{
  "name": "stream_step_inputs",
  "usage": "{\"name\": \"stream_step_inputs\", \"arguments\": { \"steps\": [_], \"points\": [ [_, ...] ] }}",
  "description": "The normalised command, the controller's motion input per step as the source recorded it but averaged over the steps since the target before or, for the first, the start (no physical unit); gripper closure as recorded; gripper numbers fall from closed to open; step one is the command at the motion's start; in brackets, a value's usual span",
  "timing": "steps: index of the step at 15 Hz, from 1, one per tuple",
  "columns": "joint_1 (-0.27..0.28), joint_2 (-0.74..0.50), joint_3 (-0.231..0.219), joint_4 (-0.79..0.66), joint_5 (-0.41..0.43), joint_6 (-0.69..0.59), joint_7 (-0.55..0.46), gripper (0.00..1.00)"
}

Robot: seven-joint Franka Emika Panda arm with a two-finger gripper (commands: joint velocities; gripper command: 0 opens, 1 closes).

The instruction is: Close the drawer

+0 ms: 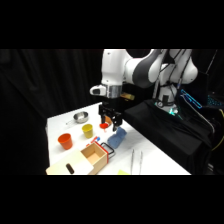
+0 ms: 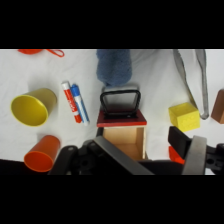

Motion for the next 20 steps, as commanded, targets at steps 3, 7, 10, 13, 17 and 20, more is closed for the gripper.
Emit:
{"name": "stream_step_inputs", "arguments": {
  "steps": [3,7,10,13,17,20],
  "points": [
    [-0.011,0.17,0.066,0.01,0.116,0.35,0.00,0.00],
    [-0.045,0.20,0.104,0.04,0.148,0.30,-0.03,0.00],
    [-0.070,0.23,0.129,0.08,0.123,0.27,-0.02,0.00],
    [-0.081,0.24,0.142,0.12,0.089,0.24,0.00,0.00],
    [-0.096,0.25,0.138,0.15,0.051,0.22,0.01,0.00],
    [-0.137,0.24,0.139,0.16,0.033,0.23,0.00,0.00]
  ]
}}
